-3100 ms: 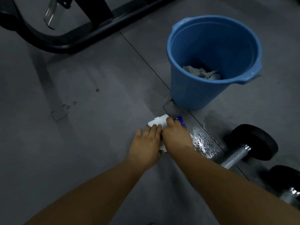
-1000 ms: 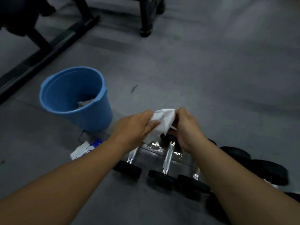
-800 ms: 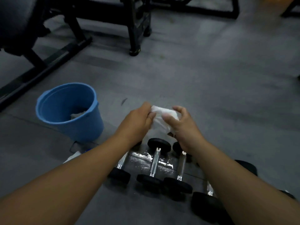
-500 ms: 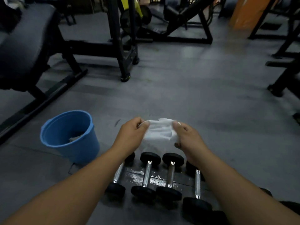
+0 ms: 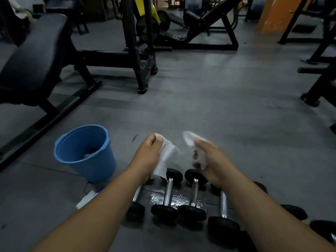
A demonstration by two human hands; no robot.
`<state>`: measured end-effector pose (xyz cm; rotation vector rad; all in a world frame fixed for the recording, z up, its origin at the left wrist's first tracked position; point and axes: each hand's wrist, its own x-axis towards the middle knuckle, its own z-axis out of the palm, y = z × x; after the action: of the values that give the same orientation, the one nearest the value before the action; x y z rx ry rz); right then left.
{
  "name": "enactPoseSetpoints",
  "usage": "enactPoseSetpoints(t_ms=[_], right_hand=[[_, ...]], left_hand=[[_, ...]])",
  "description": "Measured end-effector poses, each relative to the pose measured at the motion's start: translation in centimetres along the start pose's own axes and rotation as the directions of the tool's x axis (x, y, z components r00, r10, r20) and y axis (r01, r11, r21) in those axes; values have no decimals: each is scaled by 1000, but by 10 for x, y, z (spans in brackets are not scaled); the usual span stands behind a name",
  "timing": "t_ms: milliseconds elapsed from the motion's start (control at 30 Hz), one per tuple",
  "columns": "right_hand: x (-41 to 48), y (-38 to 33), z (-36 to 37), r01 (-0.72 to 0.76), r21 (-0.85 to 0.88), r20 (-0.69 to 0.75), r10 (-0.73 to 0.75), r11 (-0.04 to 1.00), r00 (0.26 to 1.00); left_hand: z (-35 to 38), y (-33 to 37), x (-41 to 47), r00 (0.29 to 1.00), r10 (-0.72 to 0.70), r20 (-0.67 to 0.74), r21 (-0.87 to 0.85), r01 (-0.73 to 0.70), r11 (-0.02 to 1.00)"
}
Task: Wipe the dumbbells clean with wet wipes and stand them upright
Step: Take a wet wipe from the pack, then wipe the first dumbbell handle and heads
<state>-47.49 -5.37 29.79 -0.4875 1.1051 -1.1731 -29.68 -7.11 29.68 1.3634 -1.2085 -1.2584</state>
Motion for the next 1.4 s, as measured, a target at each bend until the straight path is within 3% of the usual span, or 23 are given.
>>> enactPoseSetpoints(t_ms=[100,200,267,400,500,567,667,800,967,1233,1400], right_hand=[[4,18,16,-288,-20,237,285,957,929],[14,29,27,-323,52,286,296,945,911],[22,37,34,-228,46,247,210,973,946],[30,55,44,3,-199,171,32,980,985],[43,67,46,292,-522,143,-256,801,956],[51,72,50,392,-662,143,-405,640,903],[59,74,54,435,-716,185,-453,546,872],[67,80,53,418,-746,228,-390,519,892],[74,99,55,378,-675,199,-337,633,920],[100,172,66,240,-748,157,-187,619,970],[115,223,95,276,-794,232,-148,542,961]], left_hand=[[4,-1,5,998,11,70,-80,-5,997],[-2,-3,8,994,-6,106,-124,19,992],[-12,-16,16,994,32,102,17,-34,999],[-29,-38,30,988,29,149,198,-59,978],[-33,-52,38,997,61,-46,421,-36,906],[-37,-60,39,971,204,-123,508,-114,853],[-42,-68,43,927,364,88,608,-339,718],[-48,-76,46,921,354,163,536,-384,751],[-96,-98,51,940,337,59,644,-294,707],[-204,-194,23,991,108,-77,884,18,467],[-226,-228,17,989,7,-150,910,136,391]])
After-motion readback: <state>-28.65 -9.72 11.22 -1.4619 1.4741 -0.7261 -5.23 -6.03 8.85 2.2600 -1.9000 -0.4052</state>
